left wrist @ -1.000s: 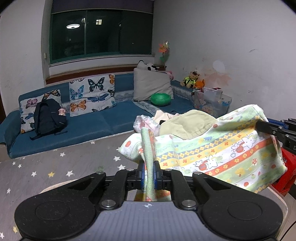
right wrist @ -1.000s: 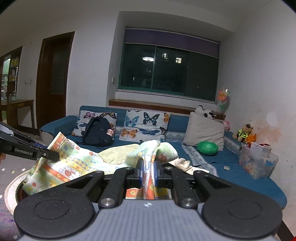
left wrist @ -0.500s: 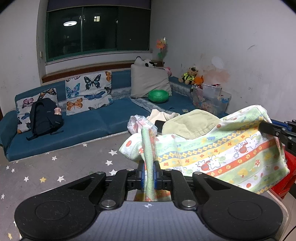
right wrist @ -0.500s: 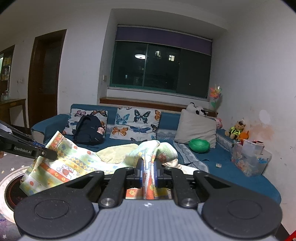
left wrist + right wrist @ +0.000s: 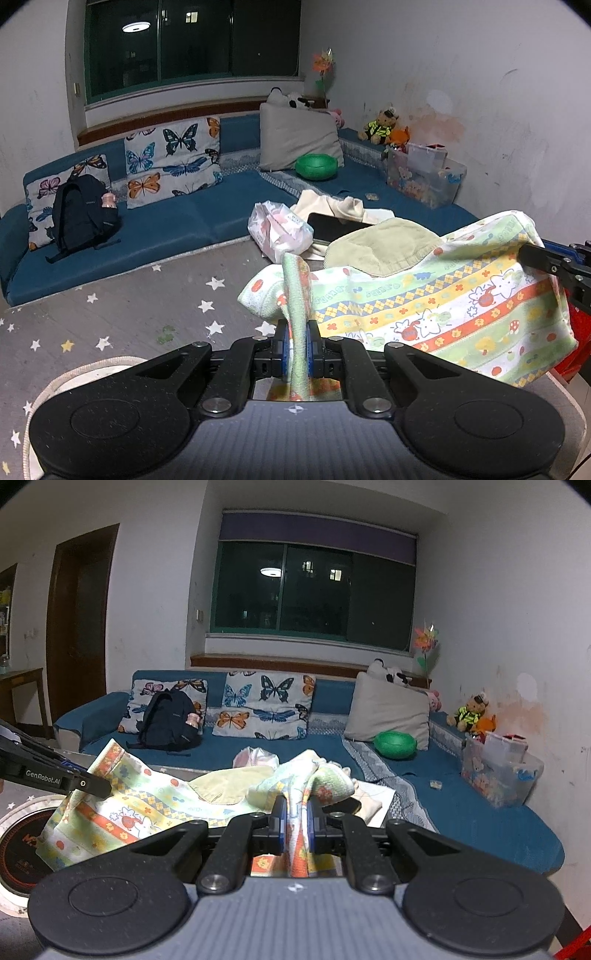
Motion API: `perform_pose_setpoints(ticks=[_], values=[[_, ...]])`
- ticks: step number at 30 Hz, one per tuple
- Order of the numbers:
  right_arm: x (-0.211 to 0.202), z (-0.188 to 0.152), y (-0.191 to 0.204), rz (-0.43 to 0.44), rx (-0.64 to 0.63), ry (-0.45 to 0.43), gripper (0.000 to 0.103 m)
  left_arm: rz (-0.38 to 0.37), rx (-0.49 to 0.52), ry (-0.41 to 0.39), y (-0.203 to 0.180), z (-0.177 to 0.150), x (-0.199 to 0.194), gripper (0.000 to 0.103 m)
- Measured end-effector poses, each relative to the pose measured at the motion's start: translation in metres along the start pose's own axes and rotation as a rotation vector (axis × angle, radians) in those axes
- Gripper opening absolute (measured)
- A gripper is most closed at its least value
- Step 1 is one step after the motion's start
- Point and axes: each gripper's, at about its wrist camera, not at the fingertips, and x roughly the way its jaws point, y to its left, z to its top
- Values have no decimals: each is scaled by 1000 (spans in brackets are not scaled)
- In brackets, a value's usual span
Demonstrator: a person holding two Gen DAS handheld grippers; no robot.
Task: Fold clothes
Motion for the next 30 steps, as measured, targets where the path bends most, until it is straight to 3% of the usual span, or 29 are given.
perform_pose_setpoints(ticks=[30], values=[[79,-66,-17,-24,72,211,11,20,-18,182,14,-34,97,11]])
